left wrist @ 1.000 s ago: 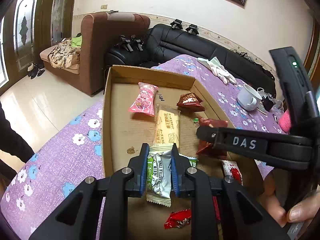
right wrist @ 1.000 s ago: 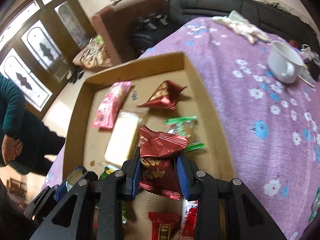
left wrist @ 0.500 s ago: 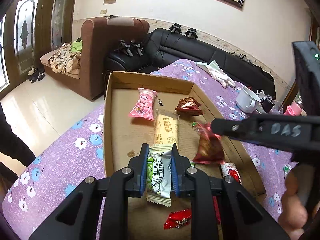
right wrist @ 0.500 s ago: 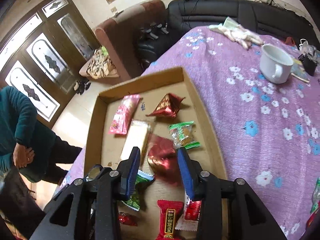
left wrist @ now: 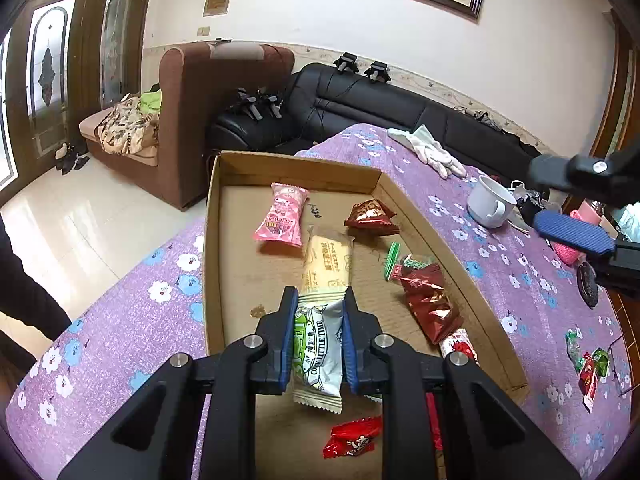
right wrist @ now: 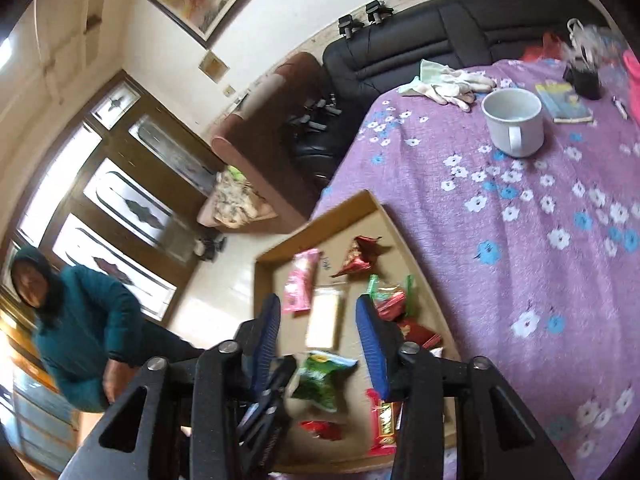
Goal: Organize snacks
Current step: 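Open the right tool to drop the chocolate packet while left tool releases white-green packet, then move both open tools from the tray back to the snack pile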
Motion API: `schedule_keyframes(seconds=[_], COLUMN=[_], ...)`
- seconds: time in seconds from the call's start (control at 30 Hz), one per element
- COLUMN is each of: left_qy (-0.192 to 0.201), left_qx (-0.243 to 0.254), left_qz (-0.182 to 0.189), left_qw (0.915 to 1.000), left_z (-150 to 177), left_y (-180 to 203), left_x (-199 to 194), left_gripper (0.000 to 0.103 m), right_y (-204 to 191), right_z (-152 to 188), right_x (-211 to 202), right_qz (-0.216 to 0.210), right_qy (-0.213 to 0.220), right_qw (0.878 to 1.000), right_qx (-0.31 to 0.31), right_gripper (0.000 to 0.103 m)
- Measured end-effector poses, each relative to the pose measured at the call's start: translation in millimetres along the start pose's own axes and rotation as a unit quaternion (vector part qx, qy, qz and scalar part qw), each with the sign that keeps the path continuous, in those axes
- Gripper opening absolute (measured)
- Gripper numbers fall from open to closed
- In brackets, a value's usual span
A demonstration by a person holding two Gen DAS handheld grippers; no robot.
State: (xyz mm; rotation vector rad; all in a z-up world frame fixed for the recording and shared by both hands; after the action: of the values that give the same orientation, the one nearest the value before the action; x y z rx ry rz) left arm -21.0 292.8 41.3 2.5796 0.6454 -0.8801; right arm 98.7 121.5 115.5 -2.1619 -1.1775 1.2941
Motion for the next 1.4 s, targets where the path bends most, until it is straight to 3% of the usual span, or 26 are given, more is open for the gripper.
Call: schedule_keyframes(seconds=[0.03,0.23,0.4,0.67,0.83,0.97,1.1,1.27,1.4], left_qy=[0.002,0.013,0.014,-0.002,-0.004,0.003,0.002,-0.021,-0.043], left_qx=[0.001,0.01,0.019,0.032,0.05,0.069,0.094,0.126,0.152], left_qz=[0.001,0.012,0.026,0.025,0.011,0.021,0.059,0.112,0.134], left_qw=[1.0,0.9998,0.9994,0.9992,0.9987,0.9974,0.9938,0.9855,0.9783], left_z=[-0.1,-0.4,-0.3,1.5,3.5,2.4,0.8,9.6,19.8], left_y=[0.5,4.6,9.8,18.3,29.1,49.1,82.8,132.6,165.7], left_x=[-1.0,-6.4,-7.9,-2.7,-9.7,-31.8,-54.4,-60.3,-54.1], left_gripper=[0.02,0.02,0.02,0.022,0.032,0.034,0.045,0.046,0.046], right_y=[-0.6,8.3,55.7,160.1,207.4,230.5,232.7,238.2,241.6], right_z=[-0.7,-4.7,6.5,41.2,60.0,65.0,65.3,62.0,61.3], right_x=[-2.1,-52.8,-123.4,-187.4,-198.0,-188.9,-180.2,-167.1,-155.0], right_qz=[0.0,0.036,0.13,0.18,0.196,0.164,0.186,0.22,0.218], right_qy=[-0.011,0.004,0.047,0.064,0.062,0.05,0.035,0.02,0.005], right_qw=[1.0,0.999,0.987,0.982,0.977,0.981,0.978,0.971,0.972], right_qx=[0.003,-0.04,-0.084,0.0,0.053,0.088,0.087,0.087,0.084], right_gripper=[0.008,0.008,0.01,0.012,0.012,0.012,0.012,0.012,0.022])
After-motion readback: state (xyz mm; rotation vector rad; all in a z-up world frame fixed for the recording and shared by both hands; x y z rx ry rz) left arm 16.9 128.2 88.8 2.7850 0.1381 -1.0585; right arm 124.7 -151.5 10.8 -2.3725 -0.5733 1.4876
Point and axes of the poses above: each gripper's, at about its wrist camera, not at the fingertips, and x roughly the way its jaws point, y to its right, z to its underside, the point moved 1 cm from there along x, roughly the way its jaws point, and after that the axes turned 4 degrees about -z, right-handed, at the moved point
